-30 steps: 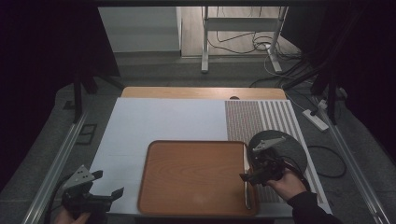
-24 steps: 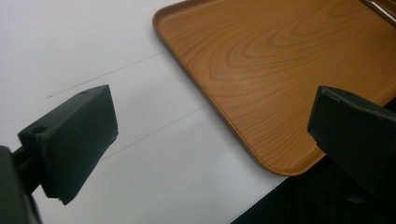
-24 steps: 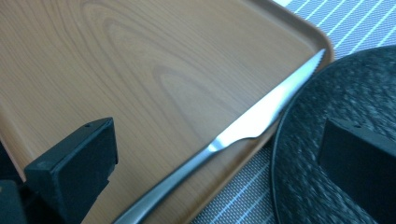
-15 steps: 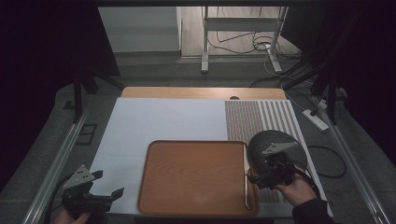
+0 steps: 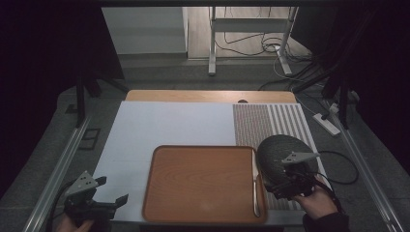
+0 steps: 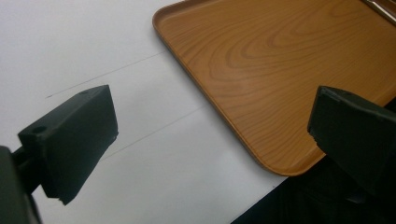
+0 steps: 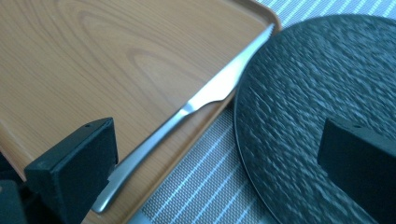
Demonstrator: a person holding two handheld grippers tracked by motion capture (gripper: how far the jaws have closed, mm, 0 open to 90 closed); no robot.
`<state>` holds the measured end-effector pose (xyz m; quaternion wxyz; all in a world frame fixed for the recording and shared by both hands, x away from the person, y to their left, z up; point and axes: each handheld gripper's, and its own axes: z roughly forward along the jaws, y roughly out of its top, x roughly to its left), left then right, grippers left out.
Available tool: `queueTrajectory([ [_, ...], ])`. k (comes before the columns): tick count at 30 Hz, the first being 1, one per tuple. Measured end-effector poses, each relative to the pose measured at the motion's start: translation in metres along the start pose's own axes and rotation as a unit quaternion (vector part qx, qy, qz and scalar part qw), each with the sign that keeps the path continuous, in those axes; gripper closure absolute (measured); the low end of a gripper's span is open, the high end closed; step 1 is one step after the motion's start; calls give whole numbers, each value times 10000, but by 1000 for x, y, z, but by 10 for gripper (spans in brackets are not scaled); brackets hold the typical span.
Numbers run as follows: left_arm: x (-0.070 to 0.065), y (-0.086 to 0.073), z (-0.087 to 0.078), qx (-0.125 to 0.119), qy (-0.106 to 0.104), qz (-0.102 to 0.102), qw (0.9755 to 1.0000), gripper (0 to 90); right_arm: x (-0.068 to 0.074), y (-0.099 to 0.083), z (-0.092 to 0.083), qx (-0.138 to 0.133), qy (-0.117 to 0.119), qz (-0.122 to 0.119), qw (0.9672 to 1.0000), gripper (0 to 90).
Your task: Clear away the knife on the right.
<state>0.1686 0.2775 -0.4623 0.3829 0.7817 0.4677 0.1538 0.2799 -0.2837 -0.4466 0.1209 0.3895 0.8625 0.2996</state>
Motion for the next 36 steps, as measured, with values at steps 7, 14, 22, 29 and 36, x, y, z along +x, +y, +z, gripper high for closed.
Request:
queueTrajectory([
  [7, 0, 0, 0, 6, -1, -3, 10000, 19, -5, -8, -9, -100, -126, 176, 9997, 0],
  [14, 0, 0, 0, 9, 1, -1, 10000, 19, -8, -16, -18, -226, -251, 313, 9989, 0],
  [22, 0, 0, 0, 10, 3, -12, 10000, 19, -10, -24, -28, -300, -363, 382, 9982, 0],
  [29, 0, 0, 0, 8, 0, -20, 10000, 19, -11, -30, -36, -414, -422, 447, 9973, 0],
  [36, 1, 0, 0, -7, -11, -36, 10000, 19, -10, -31, -36, -366, -467, 399, 9974, 0],
])
